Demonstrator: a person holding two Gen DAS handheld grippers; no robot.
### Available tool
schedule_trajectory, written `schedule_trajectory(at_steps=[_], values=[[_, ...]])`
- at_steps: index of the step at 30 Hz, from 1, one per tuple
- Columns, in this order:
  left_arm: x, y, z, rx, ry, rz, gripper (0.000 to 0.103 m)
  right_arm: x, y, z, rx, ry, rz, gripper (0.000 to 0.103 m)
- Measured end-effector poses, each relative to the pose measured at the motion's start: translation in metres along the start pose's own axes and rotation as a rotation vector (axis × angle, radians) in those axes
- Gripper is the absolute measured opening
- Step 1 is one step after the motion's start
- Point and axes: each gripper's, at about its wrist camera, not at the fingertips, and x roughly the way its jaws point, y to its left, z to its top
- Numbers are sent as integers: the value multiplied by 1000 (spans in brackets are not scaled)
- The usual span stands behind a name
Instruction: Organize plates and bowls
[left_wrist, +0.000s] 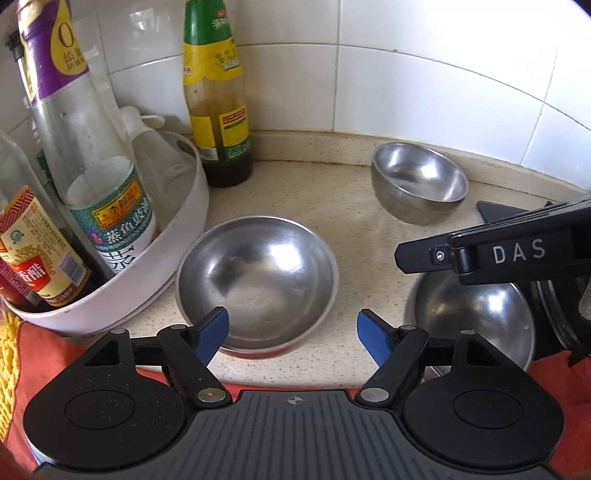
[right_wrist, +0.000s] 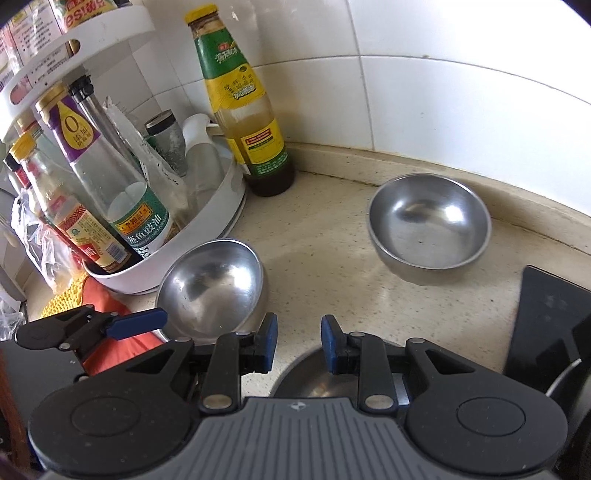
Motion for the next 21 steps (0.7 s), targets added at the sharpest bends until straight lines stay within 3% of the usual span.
schedule_trajectory(at_steps=[9, 21], values=[[12, 7, 4, -9, 1, 37, 85, 20, 6, 9, -11, 23, 1, 28], [19, 11, 6, -9, 3, 12, 87, 41, 12, 11, -25, 56, 12, 28]])
